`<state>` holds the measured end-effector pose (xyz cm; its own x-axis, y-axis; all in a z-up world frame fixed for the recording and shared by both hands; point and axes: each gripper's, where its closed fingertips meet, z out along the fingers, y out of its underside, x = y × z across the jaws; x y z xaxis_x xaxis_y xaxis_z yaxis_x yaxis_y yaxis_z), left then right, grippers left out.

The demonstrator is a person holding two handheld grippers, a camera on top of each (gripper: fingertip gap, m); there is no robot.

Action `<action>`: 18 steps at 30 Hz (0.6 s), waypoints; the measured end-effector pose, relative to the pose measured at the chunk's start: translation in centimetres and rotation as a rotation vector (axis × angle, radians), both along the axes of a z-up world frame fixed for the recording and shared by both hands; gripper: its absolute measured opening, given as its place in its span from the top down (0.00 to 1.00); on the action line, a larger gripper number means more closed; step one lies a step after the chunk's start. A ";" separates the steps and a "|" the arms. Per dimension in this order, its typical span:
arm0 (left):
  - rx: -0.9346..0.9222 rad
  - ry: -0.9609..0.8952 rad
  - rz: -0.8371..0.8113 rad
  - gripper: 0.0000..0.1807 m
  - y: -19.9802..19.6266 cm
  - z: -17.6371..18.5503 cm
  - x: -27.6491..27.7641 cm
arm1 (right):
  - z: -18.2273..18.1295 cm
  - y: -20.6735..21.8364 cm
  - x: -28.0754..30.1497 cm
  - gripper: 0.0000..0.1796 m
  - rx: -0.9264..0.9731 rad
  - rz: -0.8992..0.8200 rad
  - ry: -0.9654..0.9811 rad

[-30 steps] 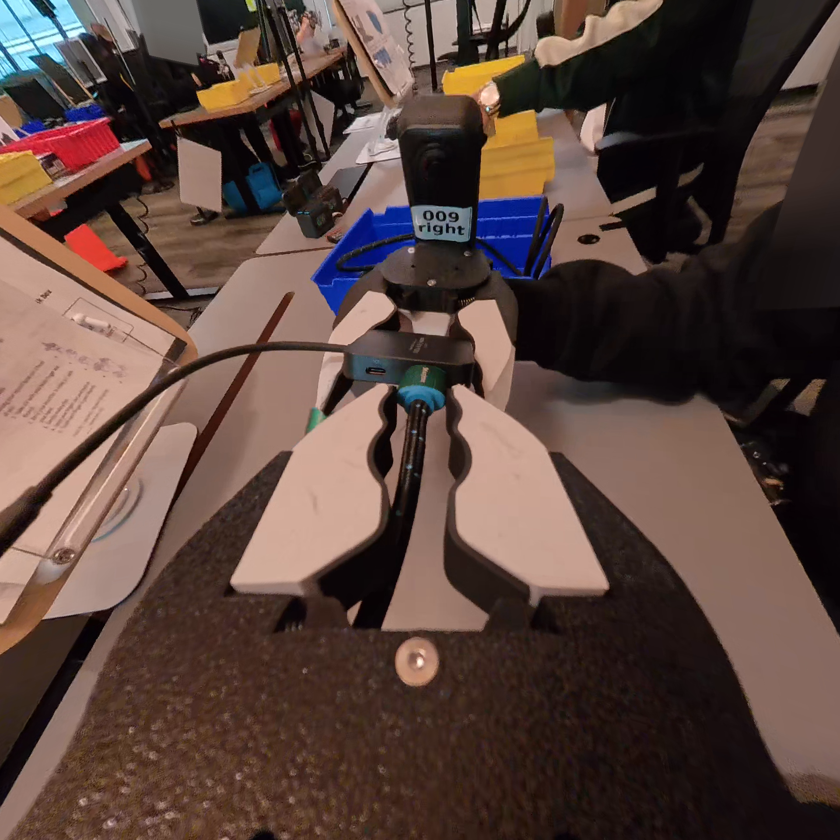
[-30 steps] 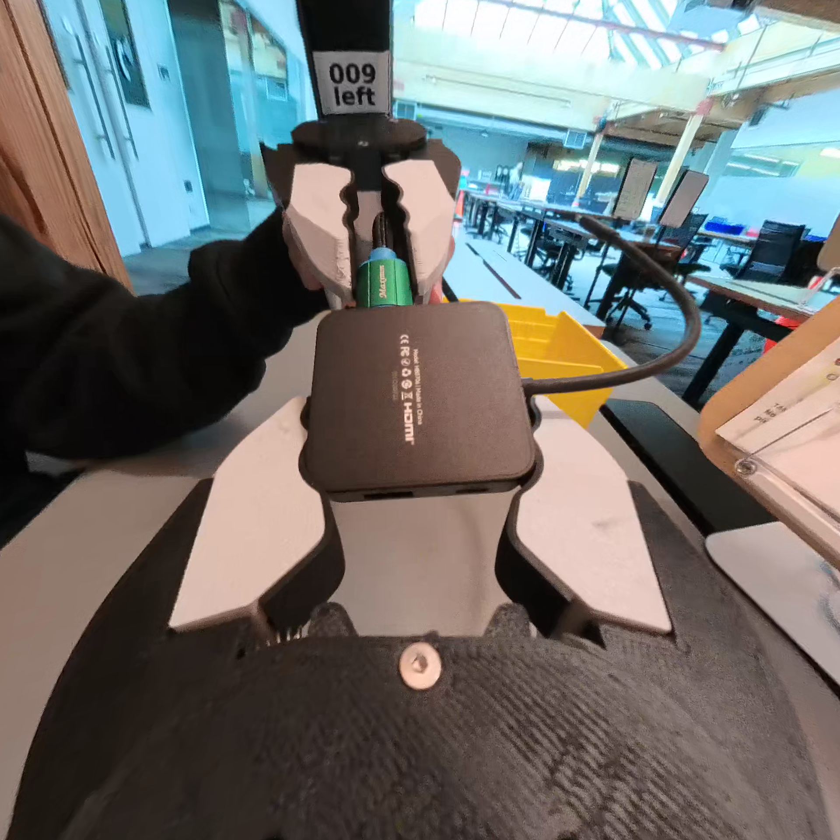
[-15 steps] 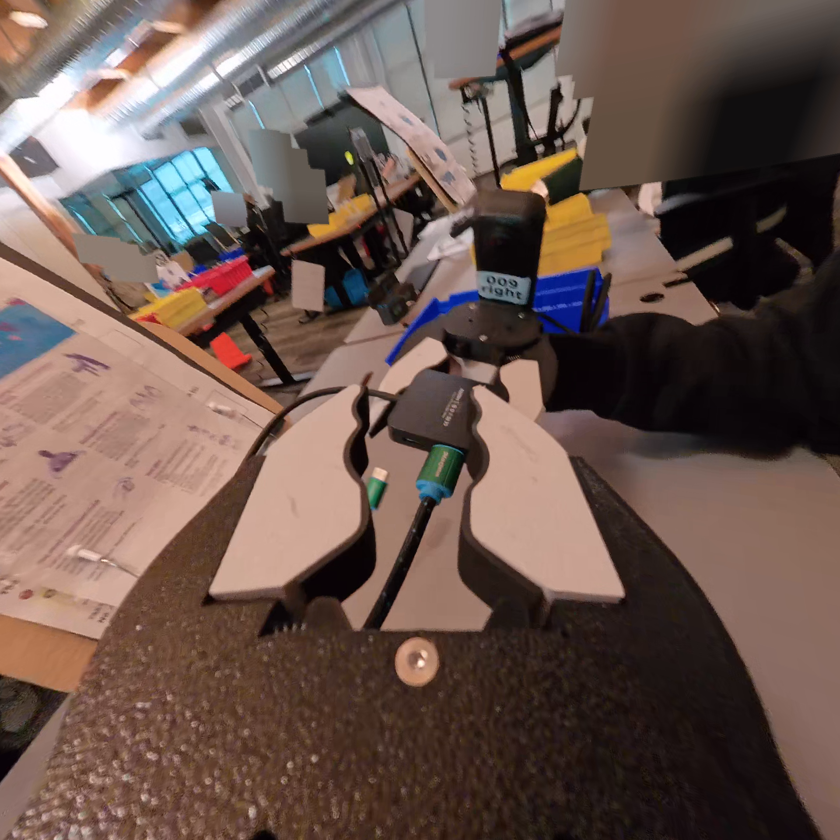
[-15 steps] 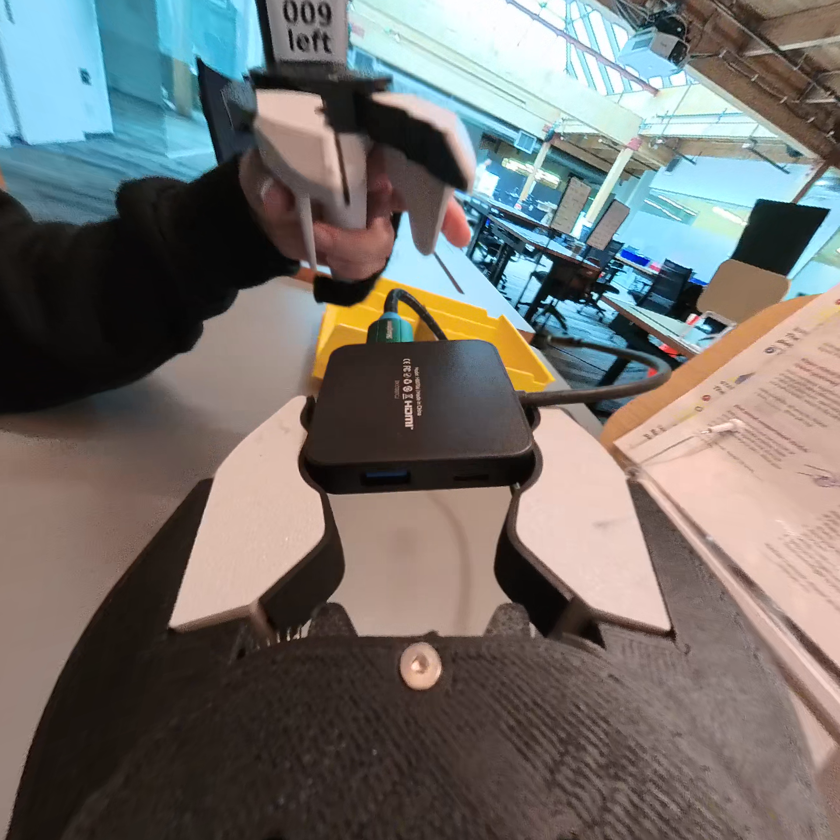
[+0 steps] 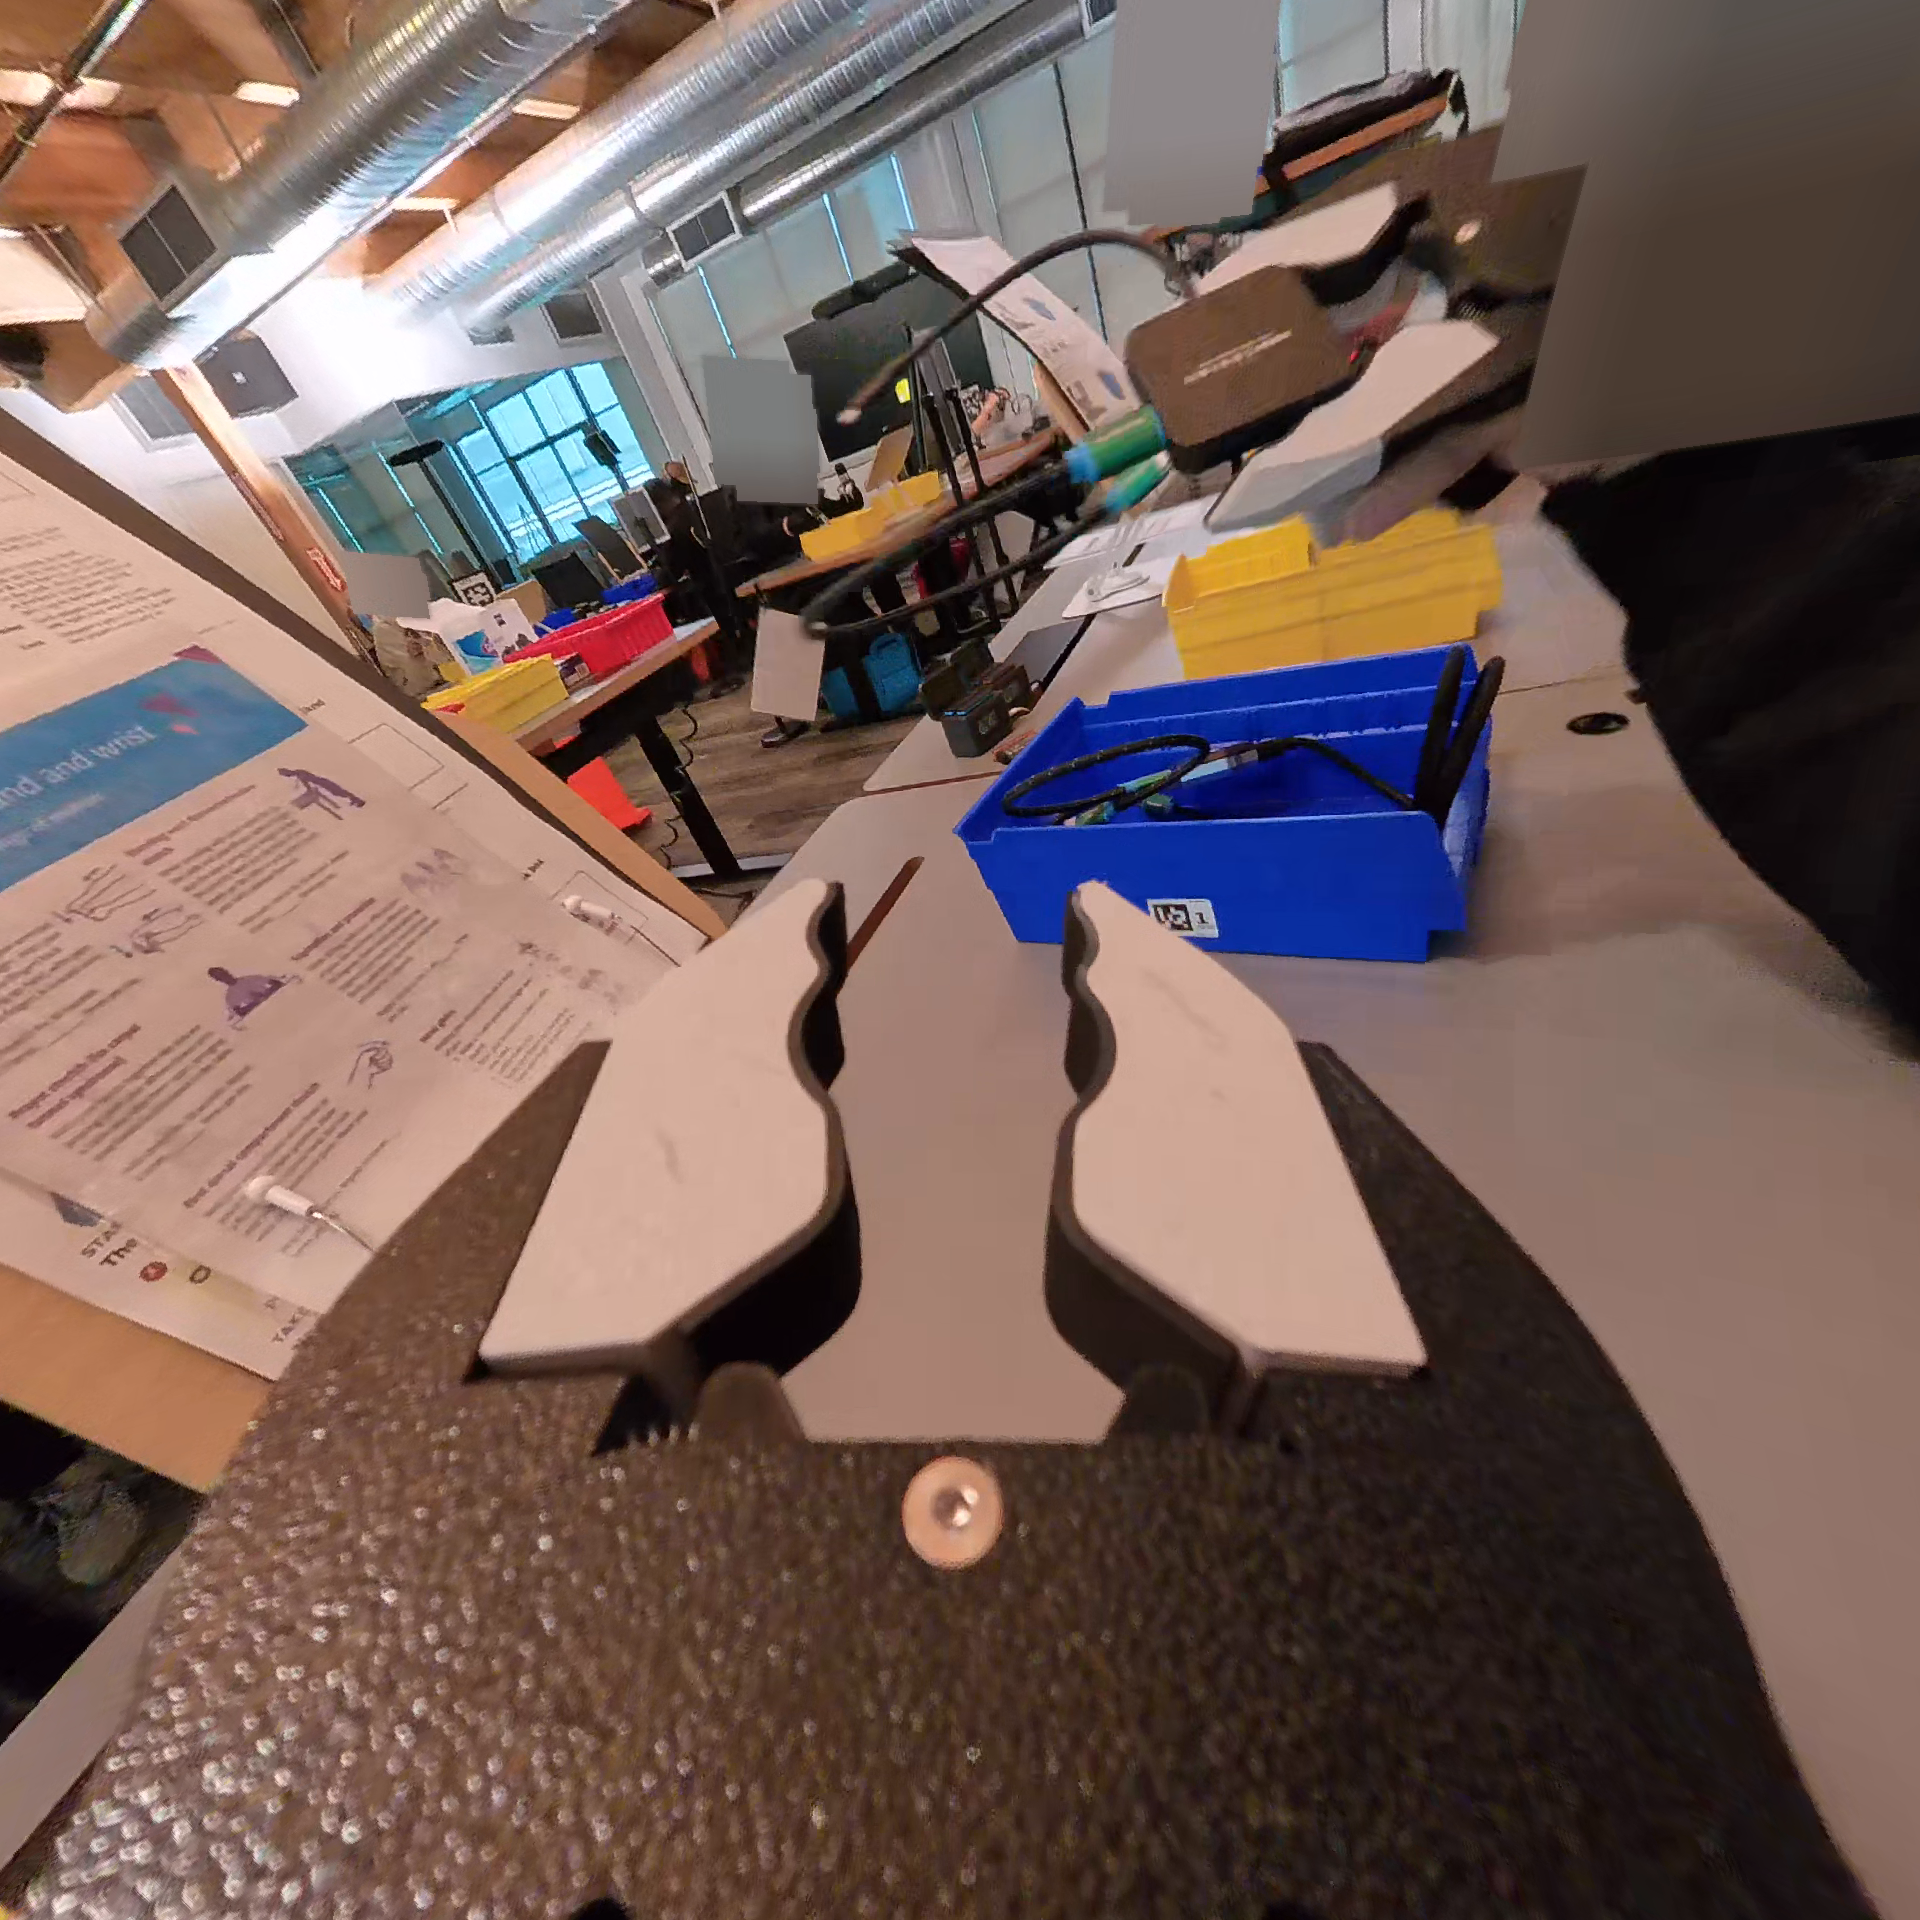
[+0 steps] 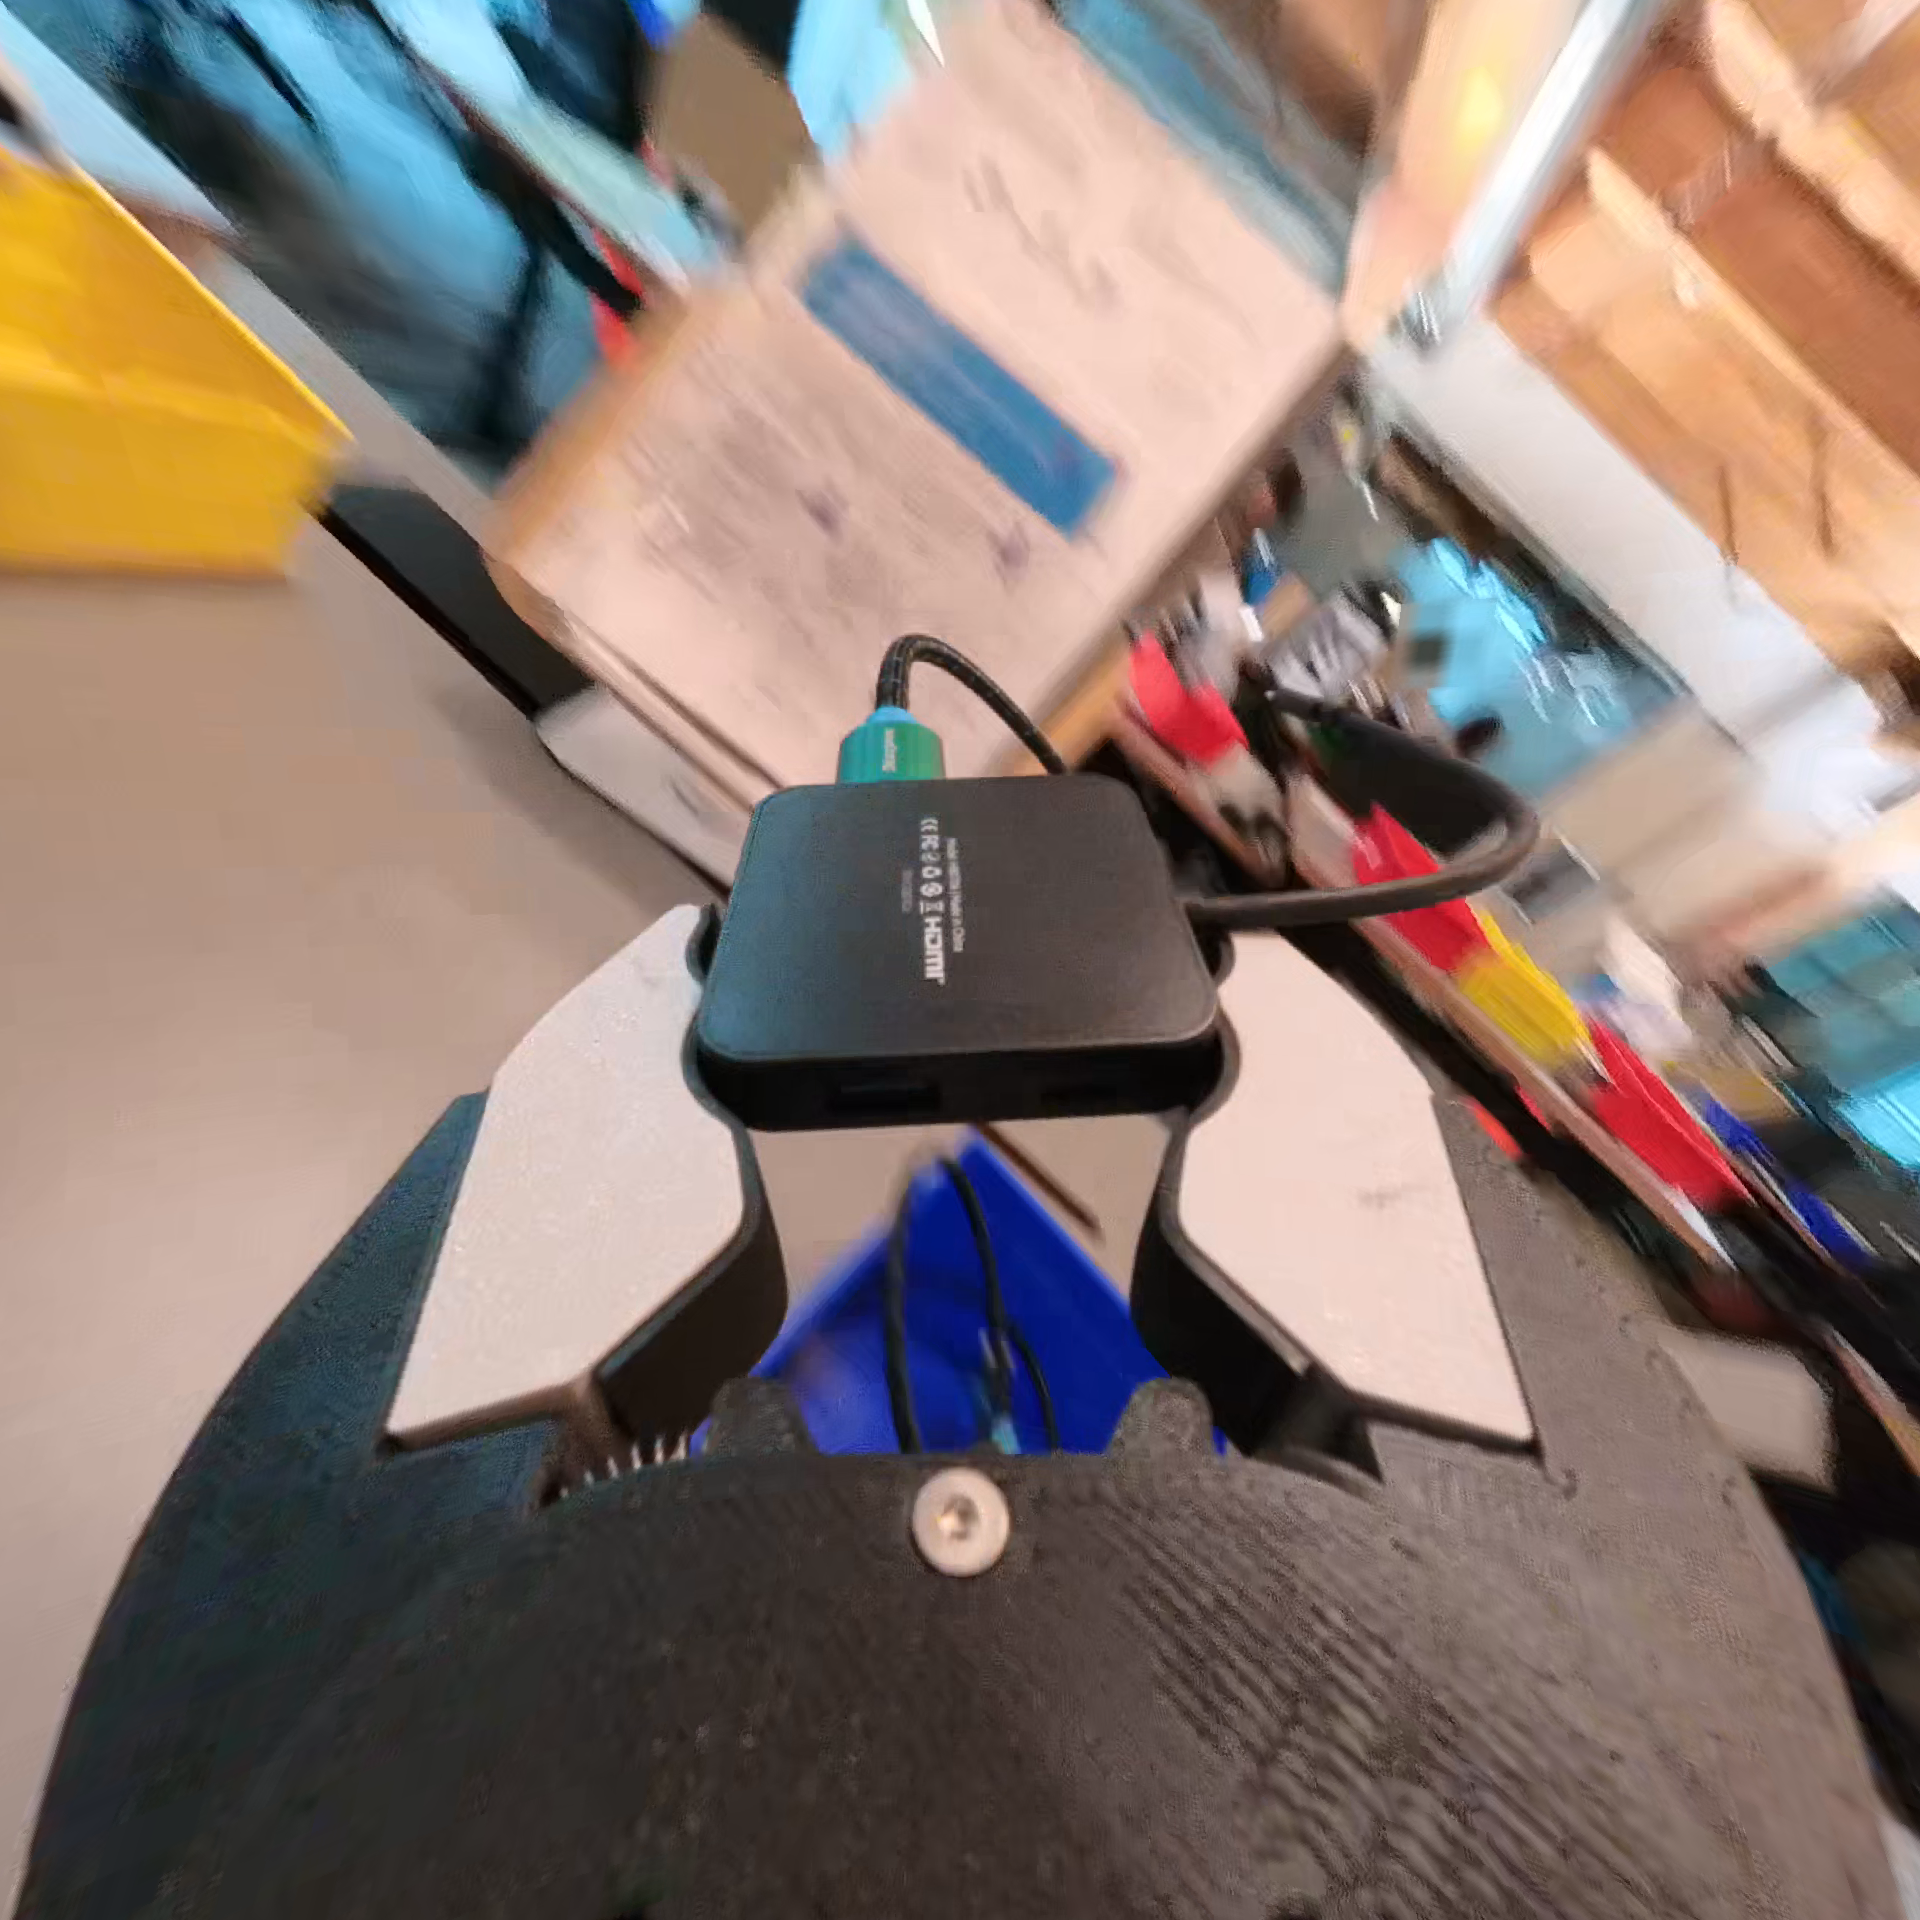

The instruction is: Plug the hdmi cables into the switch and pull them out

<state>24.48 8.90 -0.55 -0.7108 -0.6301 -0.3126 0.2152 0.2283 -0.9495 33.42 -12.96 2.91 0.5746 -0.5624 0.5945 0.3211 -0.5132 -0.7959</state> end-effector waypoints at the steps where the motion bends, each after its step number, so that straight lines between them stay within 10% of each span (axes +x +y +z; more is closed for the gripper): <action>1: 0.010 0.008 -0.005 0.78 -0.2 -0.3 0.1 | -0.4 -2.4 0.3 0.52 -0.043 -0.105 0.023; 18: 0.145 0.156 -0.122 0.78 -6.0 -5.4 0.4 | -13.5 -10.6 3.7 0.52 0.031 -0.365 0.374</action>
